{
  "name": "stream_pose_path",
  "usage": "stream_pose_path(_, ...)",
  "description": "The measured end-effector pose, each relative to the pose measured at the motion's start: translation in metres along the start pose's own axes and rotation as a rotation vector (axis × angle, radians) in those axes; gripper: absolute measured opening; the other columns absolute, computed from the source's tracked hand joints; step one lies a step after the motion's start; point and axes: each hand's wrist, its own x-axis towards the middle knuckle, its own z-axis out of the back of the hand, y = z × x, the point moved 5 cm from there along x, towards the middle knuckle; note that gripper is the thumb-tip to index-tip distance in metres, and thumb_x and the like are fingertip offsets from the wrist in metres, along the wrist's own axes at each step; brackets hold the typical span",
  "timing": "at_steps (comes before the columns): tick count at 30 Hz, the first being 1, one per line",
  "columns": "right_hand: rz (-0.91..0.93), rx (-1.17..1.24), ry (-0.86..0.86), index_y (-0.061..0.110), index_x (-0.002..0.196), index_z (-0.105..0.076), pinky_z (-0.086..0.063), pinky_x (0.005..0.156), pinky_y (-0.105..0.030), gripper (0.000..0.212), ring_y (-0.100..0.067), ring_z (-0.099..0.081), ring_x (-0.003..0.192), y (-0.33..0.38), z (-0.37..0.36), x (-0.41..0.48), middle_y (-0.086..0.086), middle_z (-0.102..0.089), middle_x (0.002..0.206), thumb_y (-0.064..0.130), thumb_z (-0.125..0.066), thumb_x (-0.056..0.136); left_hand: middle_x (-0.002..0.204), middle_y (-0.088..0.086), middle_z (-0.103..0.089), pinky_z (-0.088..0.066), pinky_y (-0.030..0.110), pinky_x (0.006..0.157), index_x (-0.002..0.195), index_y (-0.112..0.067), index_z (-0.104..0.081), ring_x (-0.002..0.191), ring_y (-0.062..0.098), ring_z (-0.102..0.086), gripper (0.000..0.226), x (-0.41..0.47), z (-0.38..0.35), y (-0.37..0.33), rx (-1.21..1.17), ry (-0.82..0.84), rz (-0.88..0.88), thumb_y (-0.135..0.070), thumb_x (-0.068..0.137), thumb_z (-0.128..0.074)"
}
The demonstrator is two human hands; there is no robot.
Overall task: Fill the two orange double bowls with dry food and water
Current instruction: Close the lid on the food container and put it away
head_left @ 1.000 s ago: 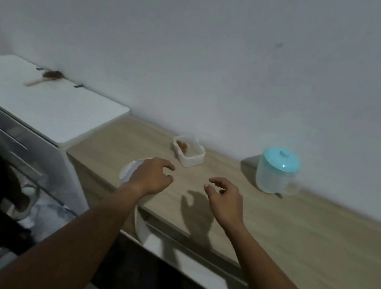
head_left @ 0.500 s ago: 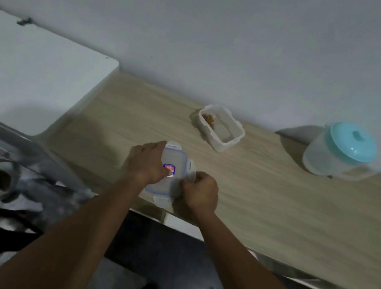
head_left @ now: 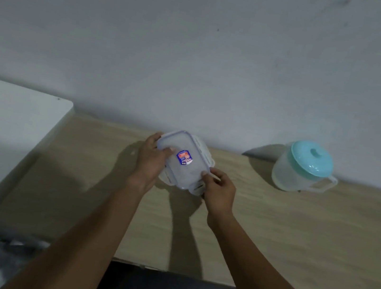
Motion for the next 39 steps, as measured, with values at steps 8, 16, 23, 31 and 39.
stream_pose_path(8,-0.087,0.014,-0.102,0.022,0.079,-0.07,-0.05,0.062,-0.032,0.016,-0.024,-0.059,0.069,-0.002,0.0,0.077,-0.009,-0.069,0.084,0.008,-0.07,0.087,0.132,0.011,-0.061,-0.044,0.029,0.095,0.132,-0.014,-0.061,0.119,0.029,-0.06,0.057,0.055,-0.029,-0.008,0.607,-0.116,-0.158,-0.039,0.082,-0.075)
stream_pose_path(16,-0.126,-0.004,-0.102,0.028,0.077,-0.074,-0.061,0.081,-0.053,0.008,-0.034,-0.069,0.086,-0.021,-0.001,0.092,-0.011,-0.075,0.097,0.024,-0.069,0.075,0.133,0.009,-0.064,-0.042,0.027,0.091,0.131,-0.008,-0.062,0.121,0.027,-0.06,0.049,0.054,-0.033,0.001,0.538,-0.023,-0.035,-0.029,0.087,-0.071)
stream_pose_path(23,-0.035,-0.174,-0.056,0.02,0.094,-0.078,-0.059,0.085,-0.044,0.009,-0.025,-0.07,0.093,-0.017,0.042,0.074,-0.003,-0.076,0.096,0.017,-0.074,0.088,0.105,0.013,-0.073,-0.063,0.037,0.071,0.113,-0.005,-0.068,0.087,0.026,-0.072,0.047,0.007,-0.016,0.053,0.288,0.077,0.188,-0.027,0.075,-0.084)
stream_pose_path(31,-0.002,-0.283,-0.067,0.031,0.082,-0.074,-0.056,0.091,-0.046,0.004,-0.023,-0.069,0.093,-0.022,0.06,0.046,0.002,-0.076,0.094,0.033,-0.076,0.085,0.101,0.03,-0.072,-0.06,0.041,0.079,0.102,0.006,-0.066,0.079,0.03,-0.068,0.035,-0.039,-0.01,0.077,0.113,0.099,0.297,-0.019,0.081,-0.08)
stream_pose_path(39,-0.025,-0.309,-0.084,0.034,0.082,-0.074,-0.058,0.086,-0.053,0.009,-0.024,-0.071,0.089,-0.043,0.077,0.018,0.003,-0.076,0.092,0.042,-0.077,0.081,0.102,0.019,-0.073,-0.057,0.031,0.07,0.1,-0.006,-0.07,0.095,0.032,-0.07,0.025,-0.058,-0.004,0.085,0.035,0.085,0.351,-0.018,0.08,-0.08)
